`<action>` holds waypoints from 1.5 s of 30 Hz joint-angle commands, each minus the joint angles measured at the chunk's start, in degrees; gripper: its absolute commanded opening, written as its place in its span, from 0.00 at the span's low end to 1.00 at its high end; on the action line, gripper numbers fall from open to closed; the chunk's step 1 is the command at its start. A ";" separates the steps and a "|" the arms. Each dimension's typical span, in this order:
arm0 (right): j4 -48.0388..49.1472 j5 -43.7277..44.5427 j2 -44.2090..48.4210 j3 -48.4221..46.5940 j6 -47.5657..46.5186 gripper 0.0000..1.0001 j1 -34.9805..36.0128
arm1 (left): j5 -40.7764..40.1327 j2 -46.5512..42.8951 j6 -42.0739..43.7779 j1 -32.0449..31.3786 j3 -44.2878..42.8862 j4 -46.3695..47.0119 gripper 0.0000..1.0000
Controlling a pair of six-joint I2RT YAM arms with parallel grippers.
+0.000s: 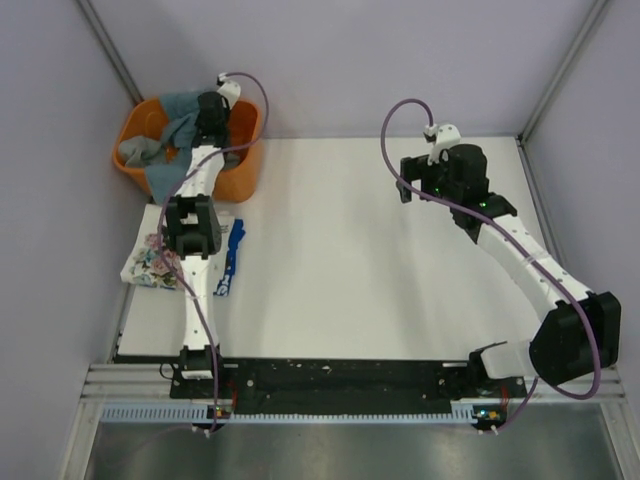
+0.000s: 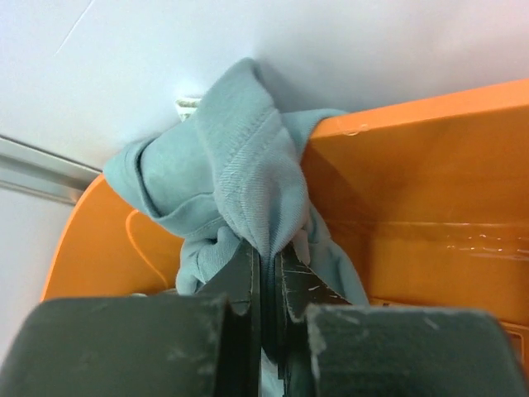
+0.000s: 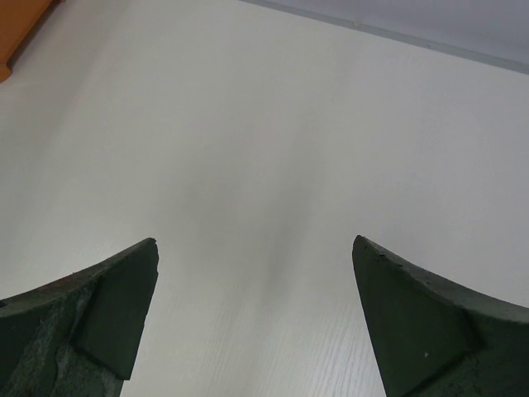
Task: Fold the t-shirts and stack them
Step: Grab crumpled tshirt from bin with the left arm, then move the tshirt to the center of the board
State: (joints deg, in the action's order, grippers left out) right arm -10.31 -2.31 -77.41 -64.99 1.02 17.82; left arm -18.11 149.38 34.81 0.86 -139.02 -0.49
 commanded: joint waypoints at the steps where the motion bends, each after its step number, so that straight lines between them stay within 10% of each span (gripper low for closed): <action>1: 0.81 -0.42 3.66 -1.98 -0.66 0.99 1.51 | 0.87 -11.10 -5.88 2.83 0.58 0.76 0.00; 10: 2.39 -3.14 5.95 -1.98 2.32 0.99 1.78 | 17.12 -38.17 -10.81 3.09 13.95 -9.87 0.00; 17: 2.13 -5.87 7.97 -1.81 3.38 0.99 1.86 | 23.82 -48.72 -7.66 -0.59 3.58 -26.39 0.00; 30: 2.49 -11.32 12.98 -2.16 6.80 0.99 1.86 | 24.61 -52.00 -3.78 -34.24 -22.16 -57.42 0.00; 45: -11.56 1.59 12.20 -3.12 4.96 0.99 -1.82 | 22.17 -43.58 -5.72 -35.76 8.23 -35.39 0.00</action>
State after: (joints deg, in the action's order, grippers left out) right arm -15.57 -6.02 -63.92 -65.01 6.20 17.82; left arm 9.23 101.82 28.47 -36.32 -137.34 -50.48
